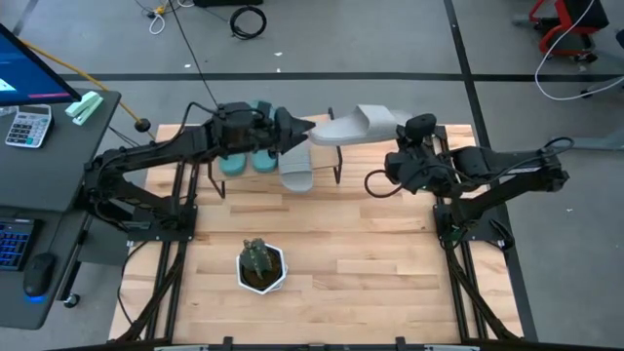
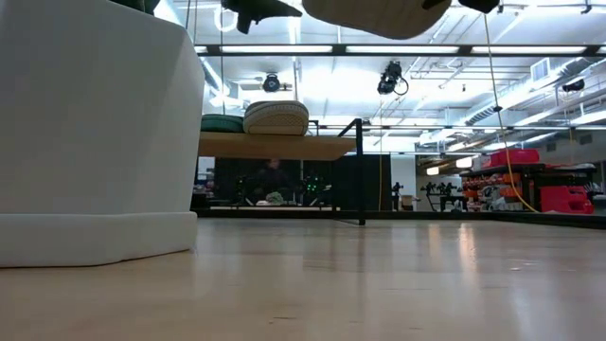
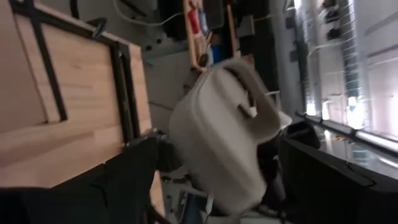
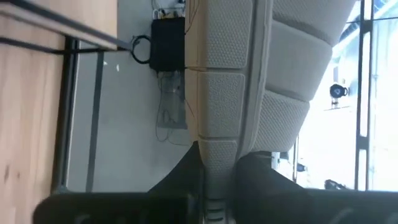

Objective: Pick and place slides into the shelf
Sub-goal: Put the gray slipper on the shelf

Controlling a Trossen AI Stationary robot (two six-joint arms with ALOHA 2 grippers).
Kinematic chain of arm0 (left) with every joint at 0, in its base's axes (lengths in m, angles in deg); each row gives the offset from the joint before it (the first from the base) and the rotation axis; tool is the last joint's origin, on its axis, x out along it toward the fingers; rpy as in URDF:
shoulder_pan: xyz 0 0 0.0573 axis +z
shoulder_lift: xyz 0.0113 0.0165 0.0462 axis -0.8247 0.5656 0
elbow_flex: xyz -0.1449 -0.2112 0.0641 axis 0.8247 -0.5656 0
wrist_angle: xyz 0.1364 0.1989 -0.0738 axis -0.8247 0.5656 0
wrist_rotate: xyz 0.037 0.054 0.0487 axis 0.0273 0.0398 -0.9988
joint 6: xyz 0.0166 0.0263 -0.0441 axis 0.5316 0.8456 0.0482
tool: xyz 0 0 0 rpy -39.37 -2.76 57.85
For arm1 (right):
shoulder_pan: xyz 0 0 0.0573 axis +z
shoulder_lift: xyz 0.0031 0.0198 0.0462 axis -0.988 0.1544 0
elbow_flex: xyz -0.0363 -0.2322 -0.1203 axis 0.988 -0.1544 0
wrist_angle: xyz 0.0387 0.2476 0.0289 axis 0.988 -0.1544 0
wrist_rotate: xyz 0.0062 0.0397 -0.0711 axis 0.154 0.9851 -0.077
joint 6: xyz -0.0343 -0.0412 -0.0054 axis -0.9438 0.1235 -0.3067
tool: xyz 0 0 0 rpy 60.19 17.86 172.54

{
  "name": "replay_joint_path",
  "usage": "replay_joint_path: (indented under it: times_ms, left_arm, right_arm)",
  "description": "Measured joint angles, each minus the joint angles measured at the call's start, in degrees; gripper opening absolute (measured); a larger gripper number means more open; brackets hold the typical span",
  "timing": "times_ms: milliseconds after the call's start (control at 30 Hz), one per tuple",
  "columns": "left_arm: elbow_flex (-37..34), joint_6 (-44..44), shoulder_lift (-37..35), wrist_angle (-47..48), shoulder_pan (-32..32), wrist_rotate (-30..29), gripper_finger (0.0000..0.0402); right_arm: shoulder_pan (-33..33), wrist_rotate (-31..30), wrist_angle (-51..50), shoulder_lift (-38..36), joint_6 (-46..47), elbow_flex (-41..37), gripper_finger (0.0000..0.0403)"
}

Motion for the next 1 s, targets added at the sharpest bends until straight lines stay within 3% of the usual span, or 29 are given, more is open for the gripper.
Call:
replay_joint_path:
  times_ms: [367, 600, 800, 1000]
  left_arm:
    - [-0.1, 0.4, 0.4, -1.3, 0.9, 0.3, 0.0338]
    - [-0.1, 0.5, 0.4, -2.3, 0.8, 0.8, 0.0302]
    - [0.0, 2.1, 0.6, -2.6, 0.9, 0.6, 0.0242]
    - [0.0, 5.0, 0.7, -2.2, 1.0, -1.0, 0.0133]
  right_arm:
    - [-2.7, 3.9, 12.2, 3.4, -8.3, 0.0, 0.0048]
    - [-6.9, 6.5, 14.9, 4.2, -9.3, 0.0, 0.0048]
    - [-8.4, 9.0, 18.9, 4.2, -11.8, 0.0, 0.0048]
    - [-8.6, 10.2, 18.9, 4.2, -12.0, 0.0, 0.0048]
